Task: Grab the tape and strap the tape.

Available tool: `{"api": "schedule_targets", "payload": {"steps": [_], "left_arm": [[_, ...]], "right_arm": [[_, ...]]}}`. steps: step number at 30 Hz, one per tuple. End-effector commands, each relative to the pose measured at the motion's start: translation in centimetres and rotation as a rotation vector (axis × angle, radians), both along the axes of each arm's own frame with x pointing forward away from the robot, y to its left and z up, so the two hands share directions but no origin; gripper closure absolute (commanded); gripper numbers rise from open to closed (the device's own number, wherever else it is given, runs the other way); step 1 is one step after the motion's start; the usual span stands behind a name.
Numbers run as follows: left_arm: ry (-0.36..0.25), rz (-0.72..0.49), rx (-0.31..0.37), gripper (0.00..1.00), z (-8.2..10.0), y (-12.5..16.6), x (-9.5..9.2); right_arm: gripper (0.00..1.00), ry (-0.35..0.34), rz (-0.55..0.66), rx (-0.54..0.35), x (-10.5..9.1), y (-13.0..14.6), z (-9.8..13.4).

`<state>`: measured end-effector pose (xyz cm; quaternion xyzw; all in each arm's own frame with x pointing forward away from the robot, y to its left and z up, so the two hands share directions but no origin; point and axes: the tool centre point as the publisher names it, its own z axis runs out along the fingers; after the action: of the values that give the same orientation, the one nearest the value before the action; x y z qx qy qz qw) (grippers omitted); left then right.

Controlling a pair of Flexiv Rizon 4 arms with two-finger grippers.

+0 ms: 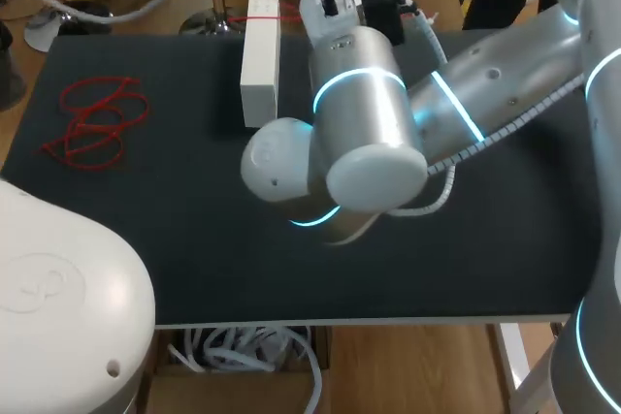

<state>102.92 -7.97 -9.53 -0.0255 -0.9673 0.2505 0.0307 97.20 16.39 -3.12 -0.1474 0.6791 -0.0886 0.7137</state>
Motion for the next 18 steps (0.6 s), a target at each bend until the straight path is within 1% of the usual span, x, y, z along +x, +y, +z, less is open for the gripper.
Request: {"api": "schedule_targets", "payload": {"steps": [1, 2, 4, 5, 7, 8, 10, 11, 14, 18], "left_arm": [[-0.017, -0.006, -0.013, 1.00, -2.1, 7.8, -1.3], [0.012, -0.016, 0.001, 1.00, -2.6, 9.3, -1.3], [0.005, -0.020, 0.006, 1.00, -3.4, 11.7, -1.4], [0.020, -0.026, 0.023, 1.00, -3.9, 12.9, -1.5], [0.006, -0.023, 0.033, 1.00, -4.7, 15.3, -1.5], [0.013, -0.024, 0.044, 1.00, -5.0, 16.2, -1.6], [-0.012, -0.012, 0.055, 1.00, -5.4, 18.2, -1.6], [-0.012, -0.009, 0.068, 1.00, -5.5, 19.3, -1.6], [-0.009, -0.018, 0.090, 1.00, -6.0, 21.7, -1.4], [-0.013, -0.017, 0.098, 1.00, -6.9, 24.4, -1.5]], "right_arm": [[0.00, 0.015, 0.028, -0.006, 0.0, -0.3, 0.3], [0.00, 0.015, 0.028, -0.006, 0.0, -0.3, 0.3], [0.00, 0.015, 0.028, -0.006, 0.0, -0.3, 0.3], [0.00, 0.015, 0.028, -0.006, 0.0, -0.3, 0.3], [0.00, 0.015, 0.028, -0.006, 0.0, -0.3, 0.3], [0.00, 0.015, 0.028, -0.006, 0.0, -0.3, 0.3], [0.00, 0.015, 0.028, -0.006, 0.0, -0.3, 0.3], [0.00, 0.015, 0.028, -0.006, 0.0, -0.3, 0.3], [0.00, 0.015, 0.028, -0.006, 0.0, -0.3, 0.3], [0.00, 0.015, 0.028, -0.006, 0.0, -0.3, 0.3]]}}
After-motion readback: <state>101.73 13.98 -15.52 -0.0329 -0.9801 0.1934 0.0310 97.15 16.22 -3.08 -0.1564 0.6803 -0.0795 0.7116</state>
